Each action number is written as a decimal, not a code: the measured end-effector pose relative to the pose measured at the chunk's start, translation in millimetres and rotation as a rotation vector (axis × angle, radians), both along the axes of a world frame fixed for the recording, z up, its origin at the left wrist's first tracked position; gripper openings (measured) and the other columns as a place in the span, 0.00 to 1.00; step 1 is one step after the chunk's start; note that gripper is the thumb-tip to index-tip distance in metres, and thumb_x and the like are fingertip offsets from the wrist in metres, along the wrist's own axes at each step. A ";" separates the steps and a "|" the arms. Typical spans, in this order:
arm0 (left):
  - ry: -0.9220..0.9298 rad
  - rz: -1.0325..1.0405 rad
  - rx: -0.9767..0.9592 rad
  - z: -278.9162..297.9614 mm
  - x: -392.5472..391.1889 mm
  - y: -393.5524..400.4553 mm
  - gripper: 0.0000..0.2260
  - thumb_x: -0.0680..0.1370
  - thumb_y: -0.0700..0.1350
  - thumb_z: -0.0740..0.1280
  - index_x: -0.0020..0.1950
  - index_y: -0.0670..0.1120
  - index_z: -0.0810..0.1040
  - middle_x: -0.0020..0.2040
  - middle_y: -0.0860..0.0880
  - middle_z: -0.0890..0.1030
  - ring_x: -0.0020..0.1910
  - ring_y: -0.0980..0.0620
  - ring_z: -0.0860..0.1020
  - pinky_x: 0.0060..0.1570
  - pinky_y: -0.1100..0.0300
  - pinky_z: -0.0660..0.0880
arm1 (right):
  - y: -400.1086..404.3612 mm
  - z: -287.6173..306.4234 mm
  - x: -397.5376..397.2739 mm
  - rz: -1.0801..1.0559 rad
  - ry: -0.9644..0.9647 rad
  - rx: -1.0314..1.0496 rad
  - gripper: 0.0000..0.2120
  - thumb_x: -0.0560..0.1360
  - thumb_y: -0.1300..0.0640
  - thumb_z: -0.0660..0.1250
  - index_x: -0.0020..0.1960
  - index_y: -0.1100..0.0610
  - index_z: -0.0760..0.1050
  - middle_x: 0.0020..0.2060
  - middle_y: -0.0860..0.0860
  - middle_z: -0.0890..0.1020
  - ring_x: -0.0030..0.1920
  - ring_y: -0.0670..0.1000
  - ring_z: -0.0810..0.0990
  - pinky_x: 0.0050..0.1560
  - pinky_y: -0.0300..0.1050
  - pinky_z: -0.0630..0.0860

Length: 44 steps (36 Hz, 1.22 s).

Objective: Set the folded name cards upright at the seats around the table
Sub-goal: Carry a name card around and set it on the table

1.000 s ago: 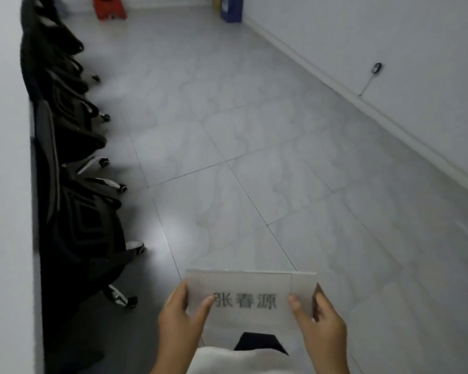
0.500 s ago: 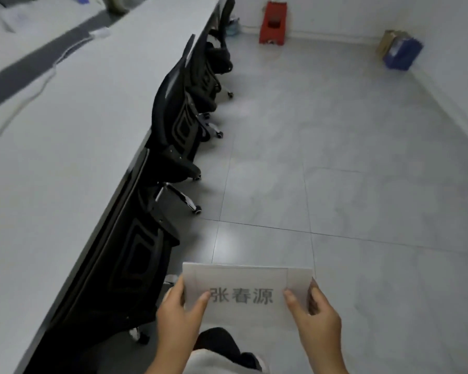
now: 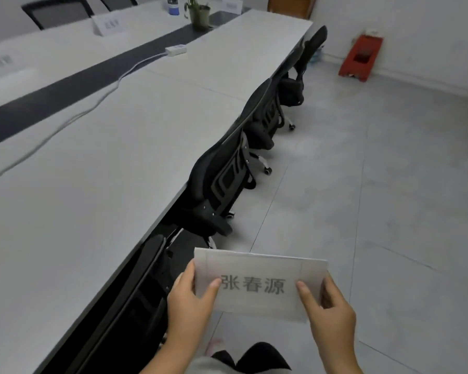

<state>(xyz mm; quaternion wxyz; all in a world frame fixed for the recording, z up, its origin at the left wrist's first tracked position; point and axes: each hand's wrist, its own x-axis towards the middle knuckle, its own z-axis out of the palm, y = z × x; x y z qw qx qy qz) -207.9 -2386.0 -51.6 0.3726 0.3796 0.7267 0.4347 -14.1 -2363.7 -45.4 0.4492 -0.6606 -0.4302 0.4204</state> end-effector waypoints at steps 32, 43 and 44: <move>0.087 0.838 0.097 17.0 -206.1 109.9 0.18 0.70 0.35 0.70 0.57 0.46 0.72 0.51 0.52 0.75 0.50 0.53 0.75 0.51 0.62 0.69 | 243.2 13.7 -285.6 0.996 0.102 0.014 0.20 0.68 0.58 0.71 0.56 0.44 0.71 0.49 0.38 0.79 0.50 0.37 0.78 0.47 0.30 0.76; -0.005 0.751 -0.016 -26.3 -252.4 174.5 0.19 0.67 0.38 0.73 0.52 0.48 0.68 0.50 0.50 0.76 0.50 0.50 0.75 0.50 0.60 0.69 | 306.3 -18.7 -333.4 0.774 0.008 -0.118 0.26 0.69 0.59 0.70 0.65 0.52 0.67 0.59 0.57 0.77 0.62 0.56 0.74 0.63 0.56 0.71; 0.002 0.740 -0.028 -27.2 -255.3 178.5 0.19 0.68 0.38 0.72 0.54 0.47 0.68 0.51 0.49 0.76 0.52 0.49 0.76 0.51 0.60 0.70 | 311.9 -18.7 -336.9 0.768 0.005 -0.115 0.25 0.70 0.58 0.69 0.65 0.53 0.68 0.59 0.56 0.76 0.62 0.55 0.73 0.63 0.54 0.71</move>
